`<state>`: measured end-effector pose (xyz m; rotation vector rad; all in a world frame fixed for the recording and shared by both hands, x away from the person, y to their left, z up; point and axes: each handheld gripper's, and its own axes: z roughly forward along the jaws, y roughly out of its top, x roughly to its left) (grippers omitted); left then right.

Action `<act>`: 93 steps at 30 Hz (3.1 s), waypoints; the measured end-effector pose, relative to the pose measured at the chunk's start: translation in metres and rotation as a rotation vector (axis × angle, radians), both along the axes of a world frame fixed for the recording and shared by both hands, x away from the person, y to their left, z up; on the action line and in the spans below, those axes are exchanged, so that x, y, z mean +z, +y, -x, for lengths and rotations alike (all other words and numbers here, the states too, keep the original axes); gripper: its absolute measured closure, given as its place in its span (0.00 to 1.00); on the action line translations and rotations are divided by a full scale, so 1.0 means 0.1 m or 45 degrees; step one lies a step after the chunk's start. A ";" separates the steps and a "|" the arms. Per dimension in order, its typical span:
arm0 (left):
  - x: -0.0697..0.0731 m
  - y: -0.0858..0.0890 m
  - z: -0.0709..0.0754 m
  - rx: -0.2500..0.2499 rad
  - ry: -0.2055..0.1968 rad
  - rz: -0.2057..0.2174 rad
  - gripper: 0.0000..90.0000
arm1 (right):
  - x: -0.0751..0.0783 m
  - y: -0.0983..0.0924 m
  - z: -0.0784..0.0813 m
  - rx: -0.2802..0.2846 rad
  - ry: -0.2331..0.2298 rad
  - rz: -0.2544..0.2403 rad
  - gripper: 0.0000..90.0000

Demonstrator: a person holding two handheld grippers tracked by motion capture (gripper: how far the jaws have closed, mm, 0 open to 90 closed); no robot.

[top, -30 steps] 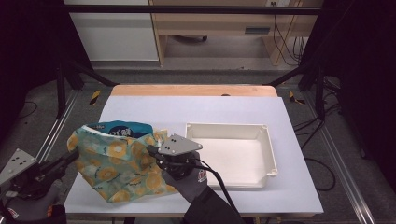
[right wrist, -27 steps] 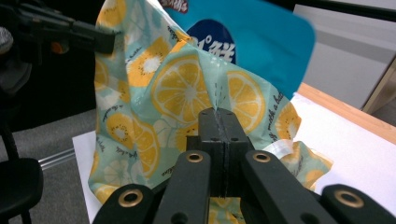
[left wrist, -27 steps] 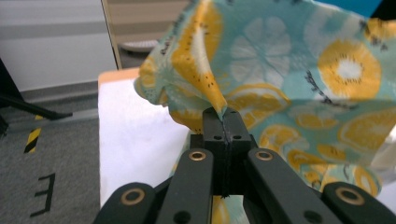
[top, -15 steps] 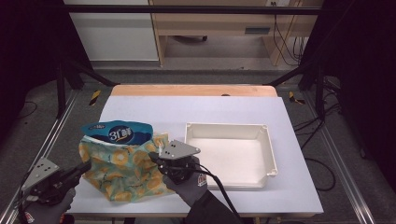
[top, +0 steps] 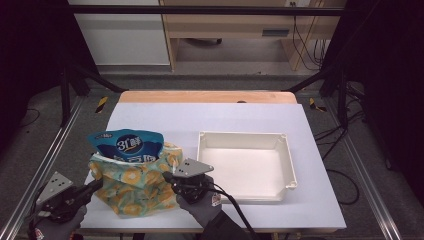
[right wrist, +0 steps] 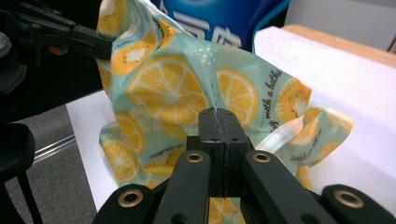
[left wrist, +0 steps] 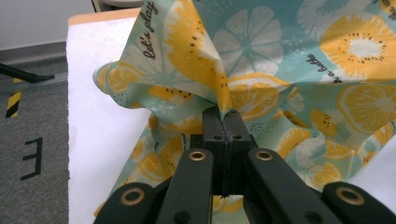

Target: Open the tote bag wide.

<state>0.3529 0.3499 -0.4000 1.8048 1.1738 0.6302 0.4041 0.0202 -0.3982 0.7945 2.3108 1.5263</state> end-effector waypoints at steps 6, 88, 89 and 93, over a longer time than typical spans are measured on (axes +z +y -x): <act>-0.08 -0.02 0.00 -0.009 0.024 -0.019 1.00 | -0.11 -0.02 0.00 -0.009 0.034 0.000 1.00; -0.54 -0.13 -0.17 -0.057 0.272 -0.200 0.99 | -0.84 0.09 0.10 -0.039 0.197 0.143 0.84; -0.55 -0.13 -0.17 -0.058 0.274 -0.197 0.99 | -0.81 0.08 0.12 -0.038 0.191 0.128 0.83; -0.55 -0.13 -0.18 -0.060 0.280 -0.199 1.00 | -0.62 0.01 0.20 -0.017 0.137 0.071 0.81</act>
